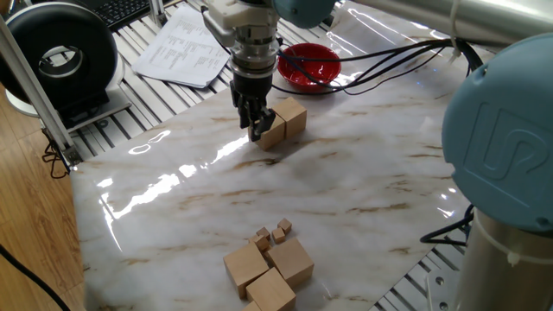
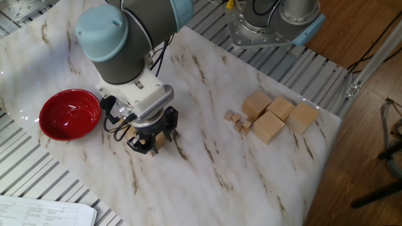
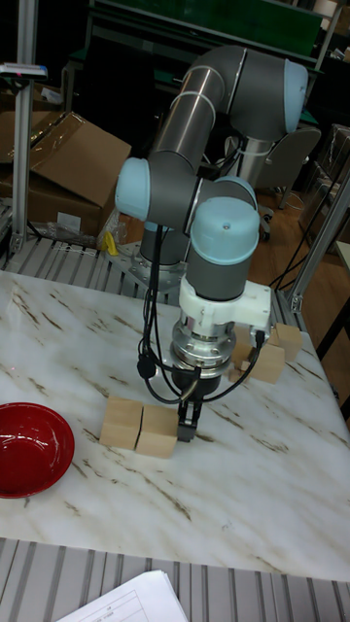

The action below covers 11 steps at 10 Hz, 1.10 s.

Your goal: Stack the blocks into a pyramid shape

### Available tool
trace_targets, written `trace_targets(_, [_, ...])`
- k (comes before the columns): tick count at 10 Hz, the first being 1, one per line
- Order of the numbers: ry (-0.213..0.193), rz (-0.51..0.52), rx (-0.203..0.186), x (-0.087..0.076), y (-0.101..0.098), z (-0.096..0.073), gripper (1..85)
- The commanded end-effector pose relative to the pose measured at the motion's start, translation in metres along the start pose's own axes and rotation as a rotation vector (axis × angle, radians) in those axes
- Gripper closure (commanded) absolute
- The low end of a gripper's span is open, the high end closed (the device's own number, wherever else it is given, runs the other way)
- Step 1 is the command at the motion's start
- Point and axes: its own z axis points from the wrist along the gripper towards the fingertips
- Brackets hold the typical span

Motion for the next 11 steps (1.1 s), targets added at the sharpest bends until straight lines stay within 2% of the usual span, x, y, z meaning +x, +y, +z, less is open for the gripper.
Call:
trace_targets(1, [-0.005,0.003,0.0,0.001,0.0,-0.001,40.3])
trace_targets(4, [-0.007,0.005,-0.008,0.002,0.003,-0.001,39.7])
trace_targets(5, [-0.031,0.027,-0.019,-0.008,0.006,-0.002,38.3])
trace_targets(7, [-0.041,0.069,-0.034,-0.023,0.011,-0.007,37.3])
trace_targets(8, [-0.066,0.12,-0.056,-0.035,0.019,-0.011,36.7])
trace_targets(9, [-0.071,0.181,-0.072,-0.041,0.027,-0.018,36.7])
trace_targets(11, [-0.072,0.283,-0.077,-0.049,0.038,-0.027,36.3])
